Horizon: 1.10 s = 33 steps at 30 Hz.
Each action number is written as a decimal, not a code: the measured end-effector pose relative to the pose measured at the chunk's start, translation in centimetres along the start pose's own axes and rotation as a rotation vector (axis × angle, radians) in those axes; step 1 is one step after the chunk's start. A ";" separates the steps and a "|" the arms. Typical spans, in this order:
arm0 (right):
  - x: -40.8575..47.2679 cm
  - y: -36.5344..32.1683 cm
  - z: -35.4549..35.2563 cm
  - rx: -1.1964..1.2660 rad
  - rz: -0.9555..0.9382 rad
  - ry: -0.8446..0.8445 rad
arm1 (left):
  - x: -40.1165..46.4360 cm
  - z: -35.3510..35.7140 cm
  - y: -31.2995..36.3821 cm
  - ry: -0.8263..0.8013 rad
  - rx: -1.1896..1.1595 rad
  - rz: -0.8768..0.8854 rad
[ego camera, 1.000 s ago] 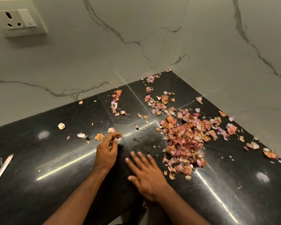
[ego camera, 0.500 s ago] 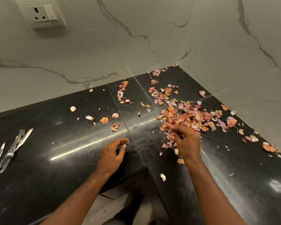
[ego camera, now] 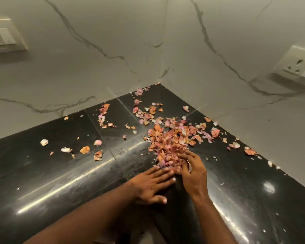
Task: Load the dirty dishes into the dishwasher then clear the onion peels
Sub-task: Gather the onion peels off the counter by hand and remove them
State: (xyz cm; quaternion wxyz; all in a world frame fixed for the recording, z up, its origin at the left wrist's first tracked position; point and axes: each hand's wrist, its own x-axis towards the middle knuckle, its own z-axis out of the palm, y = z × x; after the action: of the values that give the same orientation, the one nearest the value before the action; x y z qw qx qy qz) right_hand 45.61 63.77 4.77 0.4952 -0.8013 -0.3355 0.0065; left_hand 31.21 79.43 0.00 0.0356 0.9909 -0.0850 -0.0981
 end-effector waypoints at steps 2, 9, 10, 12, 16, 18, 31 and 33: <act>-0.2 0.8 0.1 -0.038 0.049 0.015 | 1.6 -1.7 -1.3 -0.022 0.053 -0.119; -4.0 0.4 3.2 -0.108 -0.204 -0.307 | 3.2 -6.2 -3.9 0.377 -0.591 -0.284; -5.1 0.4 4.2 -0.121 -0.258 -0.399 | 3.0 -6.4 -4.0 0.455 -0.687 -0.308; -6.5 0.5 6.2 -0.200 -0.427 -0.576 | 2.4 -6.9 -4.4 0.565 -0.782 -0.347; -6.5 0.9 8.4 -0.563 -0.628 -0.680 | 0.3 -6.1 -5.3 0.631 -0.784 -0.377; -4.9 0.9 8.5 -0.627 -0.516 -0.677 | -1.1 -4.9 -6.0 0.655 -0.800 -0.435; 14.5 -3.4 5.7 -0.471 0.134 -0.492 | -11.5 -2.6 -12.3 0.789 -0.922 -0.756; 14.8 -4.1 6.8 -0.437 0.159 -0.426 | -12.3 -2.7 -13.4 0.780 -0.914 -0.801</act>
State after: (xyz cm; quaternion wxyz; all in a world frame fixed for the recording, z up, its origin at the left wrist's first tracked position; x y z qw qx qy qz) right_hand 52.59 78.32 9.33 0.2279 -0.8931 -0.3614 0.1408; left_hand 22.02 94.89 3.79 0.4354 0.7951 0.3531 0.2313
